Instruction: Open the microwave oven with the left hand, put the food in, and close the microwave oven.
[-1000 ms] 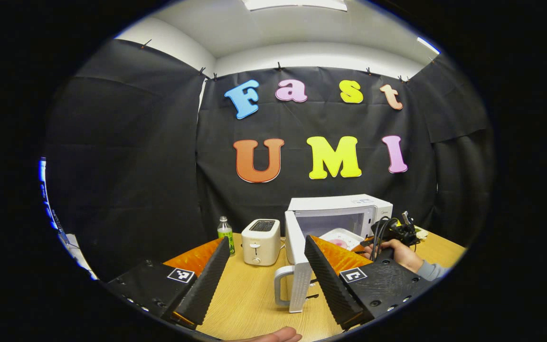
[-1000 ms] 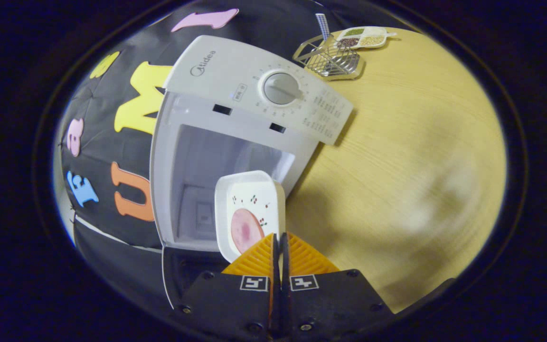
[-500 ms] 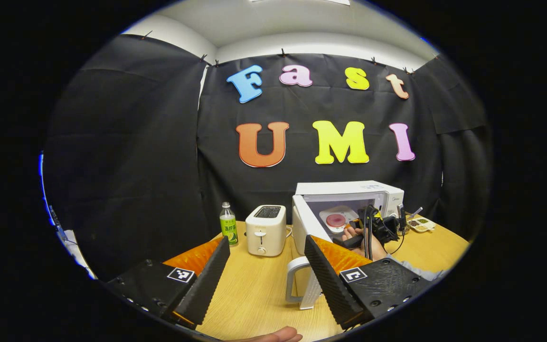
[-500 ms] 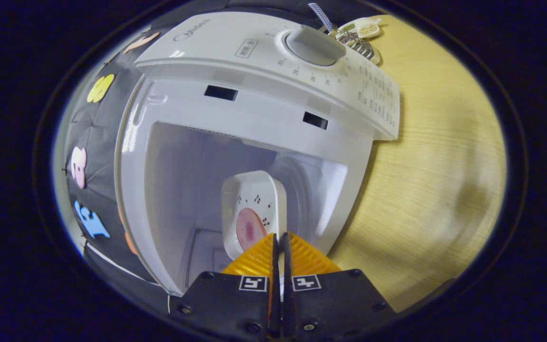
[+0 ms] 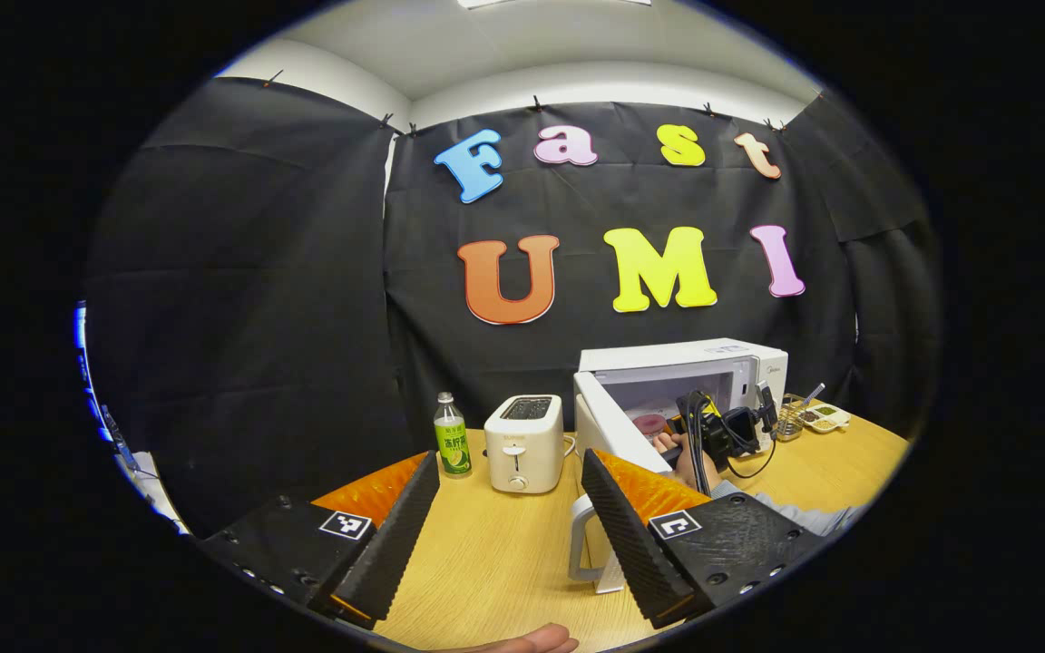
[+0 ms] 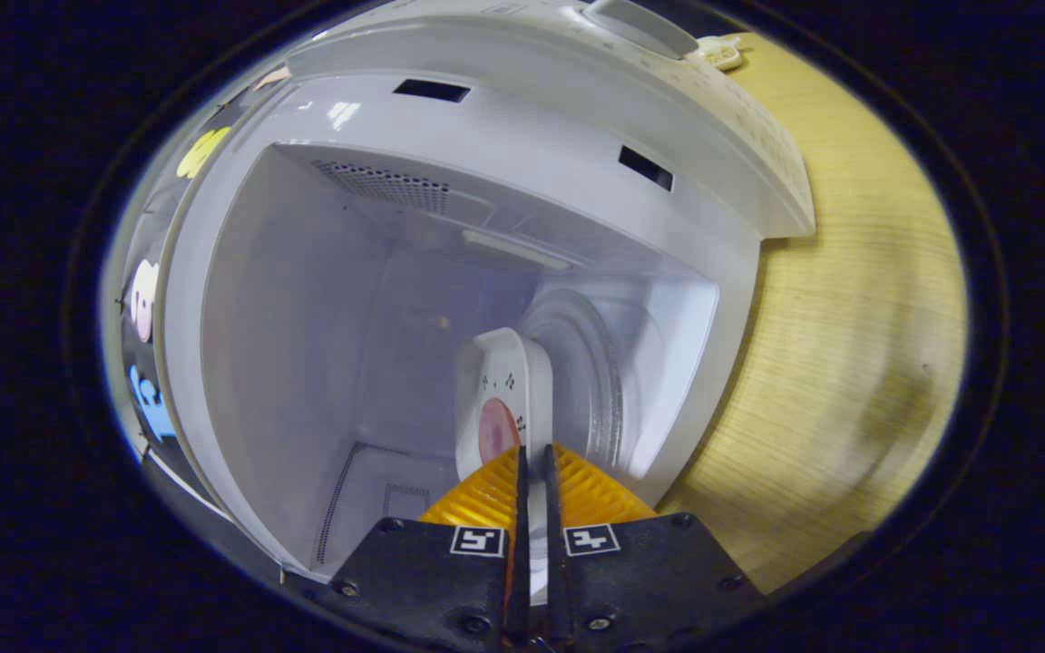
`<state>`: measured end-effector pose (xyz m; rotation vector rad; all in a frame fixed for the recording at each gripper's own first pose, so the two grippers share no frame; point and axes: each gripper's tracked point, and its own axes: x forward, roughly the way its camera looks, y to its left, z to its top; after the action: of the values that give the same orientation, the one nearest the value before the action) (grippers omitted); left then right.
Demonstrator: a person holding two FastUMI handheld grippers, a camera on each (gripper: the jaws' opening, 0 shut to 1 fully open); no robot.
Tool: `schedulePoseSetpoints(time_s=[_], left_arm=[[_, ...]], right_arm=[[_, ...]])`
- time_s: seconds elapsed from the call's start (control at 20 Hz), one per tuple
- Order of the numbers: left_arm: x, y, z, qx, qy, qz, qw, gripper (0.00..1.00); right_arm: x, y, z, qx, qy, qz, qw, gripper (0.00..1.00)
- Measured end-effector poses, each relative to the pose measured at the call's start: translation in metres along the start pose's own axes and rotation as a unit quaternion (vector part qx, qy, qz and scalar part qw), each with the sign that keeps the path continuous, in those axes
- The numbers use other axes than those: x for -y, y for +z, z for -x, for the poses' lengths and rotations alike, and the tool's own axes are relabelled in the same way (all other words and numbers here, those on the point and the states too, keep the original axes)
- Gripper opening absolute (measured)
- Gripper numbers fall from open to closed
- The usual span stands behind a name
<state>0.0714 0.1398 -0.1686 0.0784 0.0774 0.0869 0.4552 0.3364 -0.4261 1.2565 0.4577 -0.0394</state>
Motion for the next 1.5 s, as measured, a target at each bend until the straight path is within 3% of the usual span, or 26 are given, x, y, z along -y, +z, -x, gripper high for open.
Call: schedulePoseSetpoints(time_s=[0.05, 0.1, 0.15, 0.2, 0.25, 0.35, 0.4, 0.45, 0.5, 0.55, 0.6, 0.65, 0.7, 0.85, 0.9, 0.95, 1.0, 1.05, 1.1, 1.15, 1.2, 1.25, 1.3, 1.35, 1.4, 1.5], left_arm=[[0.000, 0.000, 0.000, 0.001, 0.000, 0.005, 1.000, 0.95], [-0.002, -0.001, 0.002, 0.001, 0.001, 0.009, 1.000, 0.95], [-0.002, -0.003, 0.003, -0.001, 0.002, 0.011, 1.000, 0.95], [-0.004, -0.004, 0.004, -0.002, 0.005, 0.010, 1.000, 0.95], [-0.005, -0.005, 0.005, -0.002, 0.007, 0.009, 1.000, 0.95], [-0.008, -0.006, 0.008, -0.003, 0.010, 0.010, 1.000, 0.95], [-0.009, -0.008, 0.009, -0.004, 0.010, 0.012, 1.000, 0.95], [-0.009, -0.008, 0.012, -0.004, 0.011, 0.015, 1.000, 0.95], [-0.010, -0.008, 0.014, -0.002, 0.010, 0.017, 1.000, 0.95], [-0.011, -0.006, 0.016, 0.005, 0.010, 0.023, 1.000, 0.95], [-0.012, -0.005, 0.017, 0.008, 0.008, 0.031, 0.999, 0.95], [-0.010, -0.004, 0.019, 0.010, 0.003, 0.039, 0.999, 0.95], [-0.011, -0.006, 0.021, 0.012, 0.002, 0.046, 0.999, 0.95], [-0.019, -0.009, 0.021, 0.013, 0.011, 0.053, 0.998, 0.95], [-0.021, -0.013, 0.023, 0.010, 0.014, 0.052, 0.999, 0.95], [-0.022, -0.014, 0.025, 0.011, 0.015, 0.051, 0.999, 0.83], [-0.023, -0.012, 0.026, 0.013, 0.015, 0.051, 0.998, 0.94], [-0.024, -0.011, 0.027, 0.016, 0.016, 0.052, 0.998, 0.93], [-0.024, -0.007, 0.029, 0.018, 0.016, 0.053, 0.998, 0.79], [-0.026, -0.005, 0.030, 0.023, 0.018, 0.052, 0.998, 0.92], [-0.022, -0.001, 0.029, 0.026, 0.010, 0.047, 0.998, 0.79], [-0.019, 0.000, 0.030, 0.026, 0.008, 0.045, 0.999, 0.75], [-0.021, 0.002, 0.029, 0.031, 0.012, 0.041, 0.999, 0.80], [-0.023, 0.005, 0.028, 0.036, 0.014, 0.040, 0.998, 0.64], [-0.023, 0.006, 0.029, 0.038, 0.014, 0.038, 0.998, 0.83], [-0.017, 0.005, 0.024, 0.035, 0.002, 0.037, 0.999, 0.73]], right_arm=[[0.000, 0.000, -0.001, 0.001, 0.001, 0.011, 1.000, 0.14], [0.001, 0.004, -0.002, 0.007, -0.001, 0.030, 1.000, 0.14], [0.001, 0.007, 0.003, 0.012, -0.001, 0.044, 0.999, 0.13], [-0.001, 0.007, 0.002, 0.015, -0.001, 0.064, 0.998, 0.01], [-0.001, 0.007, 0.004, 0.012, -0.002, 0.093, 0.996, 0.21], [-0.001, 0.007, 0.010, 0.010, -0.003, 0.154, 0.988, 0.30], [-0.005, 0.008, 0.016, 0.010, 0.009, 0.178, 0.984, 0.19], [-0.012, 0.009, 0.021, 0.011, 0.026, 0.204, 0.979, 0.27], [-0.015, 0.008, 0.030, 0.008, 0.037, 0.241, 0.970, 0.45], [-0.018, 0.010, 0.037, 0.011, 0.046, 0.276, 0.960, 0.50], [-0.021, 0.012, 0.044, 0.017, 0.055, 0.312, 0.948, 0.71], [-0.024, 0.016, 0.051, 0.028, 0.062, 0.343, 0.937, 0.81], [-0.031, 0.021, 0.064, 0.040, 0.073, 0.367, 0.926, 0.72], [-0.050, 0.043, 0.106, 0.069, 0.094, 0.428, 0.896, 0.91], [-0.055, 0.050, 0.121, 0.075, 0.101, 0.440, 0.889, 0.91], [-0.060, 0.054, 0.137, 0.075, 0.110, 0.453, 0.882, 1.00], [-0.064, 0.059, 0.154, 0.071, 0.114, 0.468, 0.873, 1.00], [-0.067, 0.064, 0.171, 0.068, 0.119, 0.486, 0.863, 0.91], [-0.071, 0.070, 0.189, 0.069, 0.126, 0.500, 0.854, 1.00], [-0.078, 0.076, 0.208, 0.074, 0.138, 0.511, 0.845, 0.91], [-0.082, 0.083, 0.230, 0.077, 0.146, 0.522, 0.836, 1.00], [-0.087, 0.093, 0.252, 0.084, 0.153, 0.534, 0.827, 1.00], [-0.089, 0.103, 0.275, 0.090, 0.156, 0.545, 0.819, 0.91], [-0.093, 0.114, 0.300, 0.103, 0.166, 0.555, 0.809, 0.91], [-0.100, 0.125, 0.324, 0.112, 0.175, 0.564, 0.799, 1.00], [-0.105, 0.152, 0.375, 0.133, 0.182, 0.579, 0.784, 0.91]])
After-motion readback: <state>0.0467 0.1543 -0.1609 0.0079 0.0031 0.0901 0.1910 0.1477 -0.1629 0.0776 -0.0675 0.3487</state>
